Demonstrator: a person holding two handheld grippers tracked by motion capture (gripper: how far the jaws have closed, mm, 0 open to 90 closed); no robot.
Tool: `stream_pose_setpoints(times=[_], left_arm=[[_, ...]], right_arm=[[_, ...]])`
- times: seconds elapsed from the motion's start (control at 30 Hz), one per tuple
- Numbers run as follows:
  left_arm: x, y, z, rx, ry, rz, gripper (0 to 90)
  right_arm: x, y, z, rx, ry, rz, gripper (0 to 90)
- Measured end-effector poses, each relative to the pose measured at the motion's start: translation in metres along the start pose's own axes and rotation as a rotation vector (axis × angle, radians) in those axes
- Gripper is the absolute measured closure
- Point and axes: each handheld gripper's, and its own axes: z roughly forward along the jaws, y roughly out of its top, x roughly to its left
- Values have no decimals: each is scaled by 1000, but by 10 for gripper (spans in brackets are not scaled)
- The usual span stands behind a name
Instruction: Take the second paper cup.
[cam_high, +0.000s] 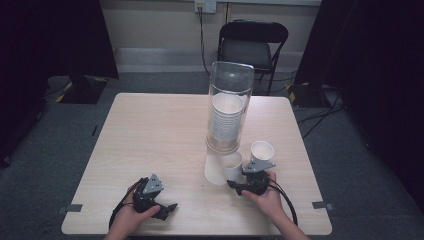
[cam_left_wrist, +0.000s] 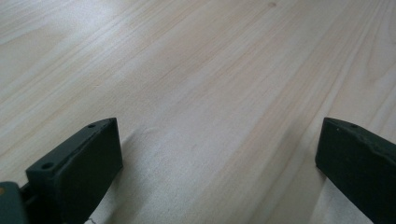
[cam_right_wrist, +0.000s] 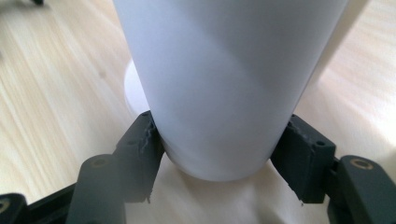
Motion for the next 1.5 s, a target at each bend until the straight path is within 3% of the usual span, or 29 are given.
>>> stream_pose_setpoints(times=[0.33,0.37,0.5,0.97,1.03,1.1,1.13,1.2,1.27,1.33,1.37,1.4,1.43,1.47,1.5], left_arm=[[0,0,0,0,0,0,0],[0,0,0,0,0,0,0],[0,0,0,0,0,-1,0],[0,0,0,1,0,0,0],[-1,0,0,0,9,-4,3],[-2,1,0,-13,20,-9,20],[-3,2,0,-31,20,-10,75],[-5,8,0,-47,5,-40,252],[-8,11,1,-59,0,-58,128],[-12,25,-4,-91,-25,-96,195],[-12,25,-4,-91,-25,-96,182],[-14,35,-7,-111,-56,-138,143],[-14,35,-7,-111,-56,-138,161],[-15,45,-12,-145,-104,-177,166],[-16,50,-13,-168,-118,-202,164]], right_arm=[[-4,-14,-16,4,0,-2,364],[-5,-20,-19,28,-12,-9,364],[-9,-24,-25,34,-27,-10,363],[-12,-26,-27,36,-26,-16,365],[-9,-27,-28,20,-23,-60,368],[-6,-26,-29,-9,4,-54,369],[-5,-26,-30,-34,16,-58,369],[-1,-23,-30,-63,45,-83,369],[2,-21,-30,-76,55,-97,368],[10,-19,-25,-76,71,-142,367],[10,-19,-25,-76,71,-142,367],[15,-17,-20,-76,89,-170,367],[15,-17,-20,-76,89,-170,367],[20,-14,-17,-82,105,-197,367],[23,-13,-15,-84,116,-206,366]])
